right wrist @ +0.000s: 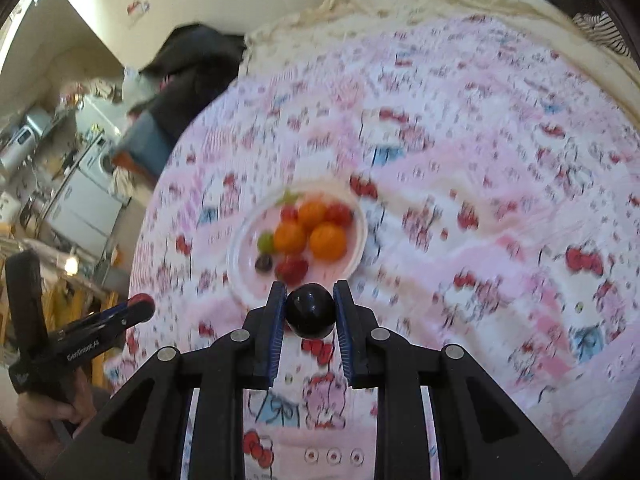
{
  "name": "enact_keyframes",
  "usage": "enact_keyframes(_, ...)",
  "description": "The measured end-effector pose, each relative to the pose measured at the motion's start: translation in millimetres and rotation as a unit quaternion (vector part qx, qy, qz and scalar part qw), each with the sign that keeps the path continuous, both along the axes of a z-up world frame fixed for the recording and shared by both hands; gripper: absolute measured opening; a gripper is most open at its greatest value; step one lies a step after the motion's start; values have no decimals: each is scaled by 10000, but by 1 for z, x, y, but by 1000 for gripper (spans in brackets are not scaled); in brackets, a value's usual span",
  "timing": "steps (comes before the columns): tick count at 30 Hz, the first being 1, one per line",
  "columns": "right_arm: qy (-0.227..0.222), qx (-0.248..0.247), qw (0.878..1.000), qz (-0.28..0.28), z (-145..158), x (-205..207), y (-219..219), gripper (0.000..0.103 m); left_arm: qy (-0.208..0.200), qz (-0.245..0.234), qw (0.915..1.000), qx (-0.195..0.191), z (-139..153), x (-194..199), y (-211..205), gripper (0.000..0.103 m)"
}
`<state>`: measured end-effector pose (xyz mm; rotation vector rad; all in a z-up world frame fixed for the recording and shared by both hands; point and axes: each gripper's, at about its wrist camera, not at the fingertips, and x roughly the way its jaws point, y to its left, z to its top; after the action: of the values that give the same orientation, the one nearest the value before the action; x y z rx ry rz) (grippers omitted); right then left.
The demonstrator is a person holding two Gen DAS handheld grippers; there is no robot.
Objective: Organize fruits
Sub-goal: 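Carry the tomato with the left tool over the plate while the right tool carries the dark grape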
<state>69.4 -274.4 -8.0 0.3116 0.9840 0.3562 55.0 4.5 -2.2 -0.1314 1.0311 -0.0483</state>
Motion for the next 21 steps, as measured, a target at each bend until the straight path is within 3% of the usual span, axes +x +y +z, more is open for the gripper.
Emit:
enact_keyframes(4,-160,49,9999,-24,12,18,-5,25,-179,35,9998,119,10,16,2,24)
enact_keyframes(9,-319,36,9995,40,20,43,-4,25,-93,-35,9999,137,7,35,4,24)
enact_keyframes(21,-326,58,9992,216,14,98,4,25,-240,-324,9980,490,5,87,-16,24)
